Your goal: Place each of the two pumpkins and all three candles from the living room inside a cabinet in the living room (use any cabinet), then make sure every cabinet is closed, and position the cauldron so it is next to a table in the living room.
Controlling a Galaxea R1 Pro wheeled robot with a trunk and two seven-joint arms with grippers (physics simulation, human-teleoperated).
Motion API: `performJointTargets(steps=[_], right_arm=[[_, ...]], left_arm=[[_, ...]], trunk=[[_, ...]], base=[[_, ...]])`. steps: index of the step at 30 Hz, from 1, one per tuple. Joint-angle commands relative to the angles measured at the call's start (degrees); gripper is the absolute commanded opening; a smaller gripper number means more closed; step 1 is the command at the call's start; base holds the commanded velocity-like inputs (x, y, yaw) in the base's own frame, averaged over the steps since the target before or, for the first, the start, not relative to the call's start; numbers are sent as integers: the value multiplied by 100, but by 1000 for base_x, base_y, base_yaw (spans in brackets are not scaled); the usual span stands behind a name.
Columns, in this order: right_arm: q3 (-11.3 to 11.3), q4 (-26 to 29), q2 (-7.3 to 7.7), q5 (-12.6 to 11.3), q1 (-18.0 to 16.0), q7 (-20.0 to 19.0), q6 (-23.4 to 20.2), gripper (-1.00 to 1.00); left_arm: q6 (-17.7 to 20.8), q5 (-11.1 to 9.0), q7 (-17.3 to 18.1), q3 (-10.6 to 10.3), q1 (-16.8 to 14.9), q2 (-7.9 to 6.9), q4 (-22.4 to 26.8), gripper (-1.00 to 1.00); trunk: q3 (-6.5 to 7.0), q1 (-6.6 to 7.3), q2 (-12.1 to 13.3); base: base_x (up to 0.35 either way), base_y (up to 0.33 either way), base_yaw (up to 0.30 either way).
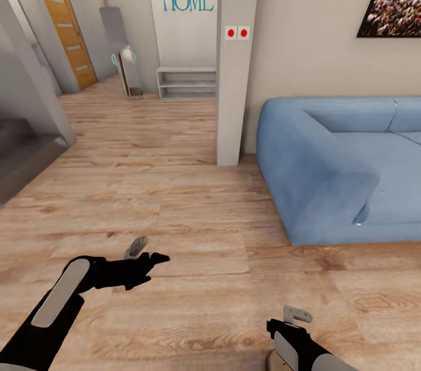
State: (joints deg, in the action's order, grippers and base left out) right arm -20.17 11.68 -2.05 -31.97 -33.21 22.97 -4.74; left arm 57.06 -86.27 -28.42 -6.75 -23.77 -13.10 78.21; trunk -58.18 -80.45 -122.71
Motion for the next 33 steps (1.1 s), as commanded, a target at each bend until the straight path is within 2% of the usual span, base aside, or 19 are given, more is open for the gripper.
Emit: performJointTargets(steps=[1, 3, 7, 33], right_arm=[[-49, 16, 3, -19, -2, 41, -45, 100], [-49, 18, 3, -19, -2, 41, -45, 100], [-62, 19, 3, -19, -2, 41, -45, 100], [-84, 53, 3, -19, -2, 23, -20, 100]], left_arm=[[-2, -367, -59, -27, 61, -79, 136, 100], [-2, -640, -59, -41, 133, -126, 236, 100], [-2, -822, -58, -53, 181, -153, 299, 100], [-3, -857, -58, -72, 197, -149, 300, 100]], trunk=[[-23, -22, -44], [-59, -66, -124], [-131, -154, -284], [-598, -725, -1327]], base=[[0, 0, 0], [0, 0, 0], [0, 0, 0], [0, 0, 0]])
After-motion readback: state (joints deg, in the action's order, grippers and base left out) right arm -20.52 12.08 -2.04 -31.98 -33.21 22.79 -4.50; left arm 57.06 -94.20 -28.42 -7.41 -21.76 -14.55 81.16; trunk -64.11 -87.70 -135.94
